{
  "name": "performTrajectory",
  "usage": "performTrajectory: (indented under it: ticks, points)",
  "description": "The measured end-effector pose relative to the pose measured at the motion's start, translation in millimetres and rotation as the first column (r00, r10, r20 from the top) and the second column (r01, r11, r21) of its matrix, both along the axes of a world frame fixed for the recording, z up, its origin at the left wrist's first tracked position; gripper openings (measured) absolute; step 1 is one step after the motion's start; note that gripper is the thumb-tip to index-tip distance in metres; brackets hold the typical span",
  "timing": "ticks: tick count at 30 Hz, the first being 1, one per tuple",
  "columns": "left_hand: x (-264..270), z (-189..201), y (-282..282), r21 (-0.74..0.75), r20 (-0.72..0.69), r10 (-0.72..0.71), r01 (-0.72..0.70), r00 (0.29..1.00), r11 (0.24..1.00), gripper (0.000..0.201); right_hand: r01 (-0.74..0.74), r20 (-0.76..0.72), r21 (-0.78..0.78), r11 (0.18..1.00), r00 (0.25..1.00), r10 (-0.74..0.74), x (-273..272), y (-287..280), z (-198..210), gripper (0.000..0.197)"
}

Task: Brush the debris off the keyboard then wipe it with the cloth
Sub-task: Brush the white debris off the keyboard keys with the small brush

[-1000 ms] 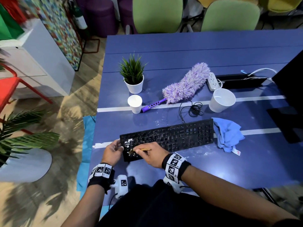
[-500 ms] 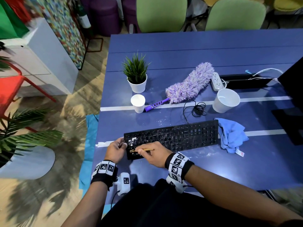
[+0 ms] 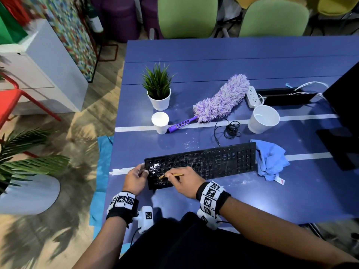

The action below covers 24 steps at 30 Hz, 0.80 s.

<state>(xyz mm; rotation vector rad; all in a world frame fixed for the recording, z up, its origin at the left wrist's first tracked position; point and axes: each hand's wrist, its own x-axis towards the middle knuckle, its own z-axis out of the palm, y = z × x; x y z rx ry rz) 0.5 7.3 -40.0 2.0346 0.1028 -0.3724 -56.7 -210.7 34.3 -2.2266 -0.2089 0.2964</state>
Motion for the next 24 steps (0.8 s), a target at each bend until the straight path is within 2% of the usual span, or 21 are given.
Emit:
performTrajectory:
  ticks: [4, 8, 12, 18, 24]
  points:
    - [-2, 2, -1, 0.002, 0.015, 0.005, -0.005, 1.000, 1.000, 0.028, -0.077, -0.051, -0.054, 0.996, 0.996, 0.074, -2, 5, -4, 0.029]
    - [0, 4, -3, -0.019, 0.016, 0.004, -0.004, 1.000, 1.000, 0.028, 0.007, -0.033, -0.019, 1.000, 0.999, -0.008, -1, 10, -9, 0.035]
    - [0, 4, -1, -0.002, 0.015, -0.012, 0.012, 1.000, 1.000, 0.027, -0.109, -0.013, -0.035, 0.993, 0.994, 0.109, 0, 21, -5, 0.027]
    - [-2, 7, -3, -0.007, 0.005, 0.010, -0.010, 1.000, 1.000, 0.028, -0.035, -0.021, -0.183, 0.982, 0.999, 0.032, 5, 2, -1, 0.030]
    - [-2, -5, -1, -0.015, -0.018, 0.007, -0.007, 1.000, 1.000, 0.030, -0.106, 0.001, -0.136, 0.985, 0.994, 0.107, 3, 1, -1, 0.028]
